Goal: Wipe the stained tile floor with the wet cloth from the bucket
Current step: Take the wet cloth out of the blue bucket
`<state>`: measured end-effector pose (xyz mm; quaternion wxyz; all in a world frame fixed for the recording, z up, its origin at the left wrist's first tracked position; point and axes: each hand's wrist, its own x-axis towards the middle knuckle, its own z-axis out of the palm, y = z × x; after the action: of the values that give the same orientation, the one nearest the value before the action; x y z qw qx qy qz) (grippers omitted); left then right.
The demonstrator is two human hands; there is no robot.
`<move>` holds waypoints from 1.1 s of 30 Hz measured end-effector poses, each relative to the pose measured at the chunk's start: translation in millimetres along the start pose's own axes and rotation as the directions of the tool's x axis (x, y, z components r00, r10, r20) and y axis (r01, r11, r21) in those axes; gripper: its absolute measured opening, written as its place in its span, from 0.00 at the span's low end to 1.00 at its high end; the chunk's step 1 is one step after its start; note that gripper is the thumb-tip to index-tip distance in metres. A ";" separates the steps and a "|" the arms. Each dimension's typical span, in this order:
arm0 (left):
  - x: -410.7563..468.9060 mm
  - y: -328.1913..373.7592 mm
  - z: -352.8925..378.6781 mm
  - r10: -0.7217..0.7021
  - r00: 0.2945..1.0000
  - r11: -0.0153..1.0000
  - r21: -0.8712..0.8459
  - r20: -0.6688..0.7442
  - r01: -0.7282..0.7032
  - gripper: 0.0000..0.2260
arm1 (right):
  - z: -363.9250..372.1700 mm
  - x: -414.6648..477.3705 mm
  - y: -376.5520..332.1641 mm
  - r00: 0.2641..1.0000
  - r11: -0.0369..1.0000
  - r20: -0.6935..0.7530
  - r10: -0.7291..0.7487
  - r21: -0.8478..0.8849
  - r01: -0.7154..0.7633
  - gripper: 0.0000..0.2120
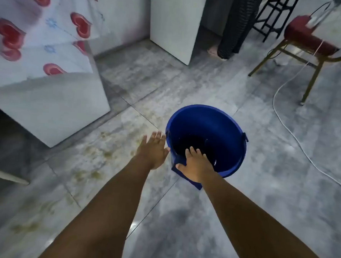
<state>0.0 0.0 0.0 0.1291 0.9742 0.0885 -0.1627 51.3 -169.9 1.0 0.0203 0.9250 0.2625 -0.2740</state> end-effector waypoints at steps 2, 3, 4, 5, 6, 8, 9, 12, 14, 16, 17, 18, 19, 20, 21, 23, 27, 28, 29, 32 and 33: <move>22.3 3.3 29.3 0.041 0.999 0.997 0.065 -0.001 -0.041 0.26 | 29.4 20.5 9.2 1.000 1.000 -0.015 0.024 0.001 -0.024 0.37; 33.7 3.1 44.8 0.058 0.998 0.993 0.104 0.005 -0.058 0.26 | 46.7 31.9 14.4 0.999 0.999 -0.021 0.034 -0.001 -0.034 0.37; 42.8 2.6 58.3 0.077 0.997 0.988 0.135 0.015 -0.079 0.25 | 61.3 40.8 18.4 0.999 0.999 -0.029 0.039 0.002 -0.039 0.38; 50.6 2.5 69.9 0.095 0.995 0.984 0.151 0.015 -0.096 0.25 | 74.8 49.1 21.5 0.998 0.999 -0.047 0.036 0.011 -0.035 0.38; 58.5 3.0 83.9 0.119 0.993 0.978 0.170 0.013 -0.119 0.25 | 90.0 57.3 24.0 0.996 0.999 -0.080 0.035 0.018 -0.034 0.38; 75.0 2.1 105.9 0.156 0.988 0.971 0.185 -0.018 -0.150 0.25 | 110.6 75.2 31.8 0.980 1.000 -0.196 0.025 0.020 -0.021 0.36; 81.4 0.9 116.3 0.171 0.984 0.971 0.176 -0.042 -0.162 0.25 | 117.3 82.7 35.7 0.967 1.000 -0.254 0.018 0.016 -0.015 0.35; 87.2 -1.2 148.7 0.210 0.972 0.973 0.122 -0.104 -0.197 0.25 | 141.0 92.4 43.4 0.942 1.000 -0.336 0.019 0.009 -0.017 0.30; 89.9 -4.9 163.8 0.231 0.966 0.970 0.108 -0.112 -0.219 0.25 | 155.3 94.9 48.1 0.942 1.000 -0.334 0.019 -0.009 -0.023 0.27; 93.7 -8.8 168.7 0.237 0.965 0.968 0.118 -0.115 -0.223 0.25 | 161.8 95.6 49.6 0.940 1.000 -0.340 0.002 -0.021 -0.010 0.25; 95.7 -10.4 168.4 0.239 0.964 0.966 0.127 -0.116 -0.224 0.25 | 162.5 95.0 49.9 0.938 1.000 -0.347 -0.003 -0.014 -0.002 0.25; 97.2 -11.3 167.0 0.240 0.964 0.965 0.135 -0.116 -0.224 0.25 | 161.6 93.0 49.7 0.936 1.000 -0.352 -0.003 0.005 0.005 0.24; 98.0 -11.9 166.5 0.243 0.963 0.964 0.143 -0.115 -0.226 0.25 | 161.1 89.4 49.3 0.934 1.000 -0.358 0.013 0.030 -0.002 0.24; 97.4 -11.8 166.6 0.244 0.964 0.963 0.149 -0.109 -0.226 0.25 | 161.8 85.7 49.9 0.930 0.998 -0.365 0.035 0.054 -0.016 0.24; 94.6 -12.1 168.4 0.241 0.965 0.962 0.156 -0.102 -0.224 0.25 | 162.8 79.7 50.1 0.926 0.997 -0.373 0.059 0.065 -0.037 0.24; 86.2 -16.0 172.6 0.216 0.971 0.966 0.164 -0.100 -0.198 0.26 | 162.3 67.1 49.0 0.915 0.996 -0.396 0.081 0.055 -0.064 0.23; 64.0 -45.1 173.3 0.105 0.988 0.988 0.122 -0.115 -0.091 0.26 | 144.7 54.1 31.7 0.884 0.997 -0.464 0.056 0.073 -0.025 0.23; 56.1 -56.8 174.9 0.061 0.993 0.993 0.108 -0.104 -0.050 0.26 | 139.8 52.4 23.5 0.868 0.997 -0.496 0.037 0.073 0.000 0.22; 47.7 -69.0 178.0 0.014 0.996 0.995 0.098 -0.088 -0.005 0.27 | 135.4 51.8 15.3 0.853 0.997 -0.521 0.019 0.069 0.020 0.20; 27.2 -101.9 191.0 -0.108 0.992 0.990 0.083 -0.064 0.113 0.27 | 125.3 55.7 -10.6 0.825 0.989 -0.559 -0.081 0.056 0.136 0.19; 21.3 -112.6 197.4 -0.145 0.987 0.987 0.062 -0.067 0.149 0.27 | 123.8 60.1 -21.1 0.825 0.975 -0.556 -0.102 0.108 0.193 0.17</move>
<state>-62.4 54.5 -212.7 0.0812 0.9733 0.1588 -0.1441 22.2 -145.7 -133.0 -0.1508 0.9400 0.3055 -0.0195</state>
